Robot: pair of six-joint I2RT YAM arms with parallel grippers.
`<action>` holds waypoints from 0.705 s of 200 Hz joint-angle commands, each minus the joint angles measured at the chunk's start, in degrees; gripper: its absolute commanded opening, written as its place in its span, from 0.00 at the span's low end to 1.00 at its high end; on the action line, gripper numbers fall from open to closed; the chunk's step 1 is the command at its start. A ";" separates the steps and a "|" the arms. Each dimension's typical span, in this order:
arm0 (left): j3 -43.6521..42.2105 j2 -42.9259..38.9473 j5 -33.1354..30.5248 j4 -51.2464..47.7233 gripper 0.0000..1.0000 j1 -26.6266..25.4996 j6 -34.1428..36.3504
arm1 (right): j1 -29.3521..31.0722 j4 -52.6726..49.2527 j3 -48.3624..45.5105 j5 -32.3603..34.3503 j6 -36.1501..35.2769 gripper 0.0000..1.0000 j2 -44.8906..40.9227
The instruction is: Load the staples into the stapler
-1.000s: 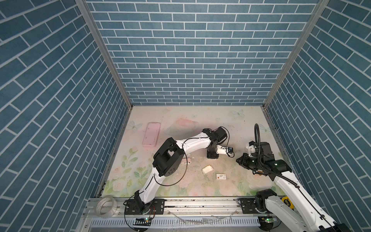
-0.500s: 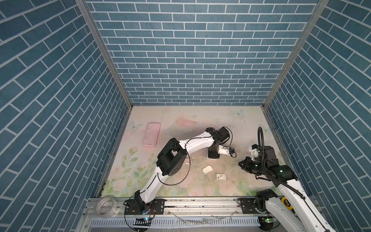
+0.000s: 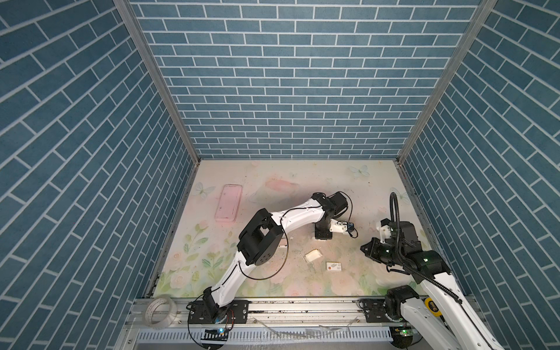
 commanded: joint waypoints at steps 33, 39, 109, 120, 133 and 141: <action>-4.05 11.32 3.43 -5.48 0.06 -2.02 -1.92 | -0.24 -2.28 1.89 2.31 0.19 0.02 -0.61; -3.97 11.55 3.54 -5.48 0.06 -2.03 -1.93 | -0.28 -2.23 1.81 2.32 0.19 0.02 -0.61; -4.26 13.16 3.81 -4.87 0.06 -2.06 -1.62 | -0.26 -2.49 2.00 2.32 0.02 0.02 -0.09; -4.62 12.82 3.73 -4.46 0.06 -2.08 -1.40 | -0.19 -2.39 2.14 2.32 0.05 0.02 0.08; -4.88 12.08 3.80 -4.21 0.06 -2.13 -1.40 | -0.23 -2.48 2.29 2.32 -0.22 0.02 0.44; -4.88 11.60 3.90 -4.19 0.06 -2.09 -1.40 | -0.21 -2.49 2.30 2.39 -0.25 0.02 0.48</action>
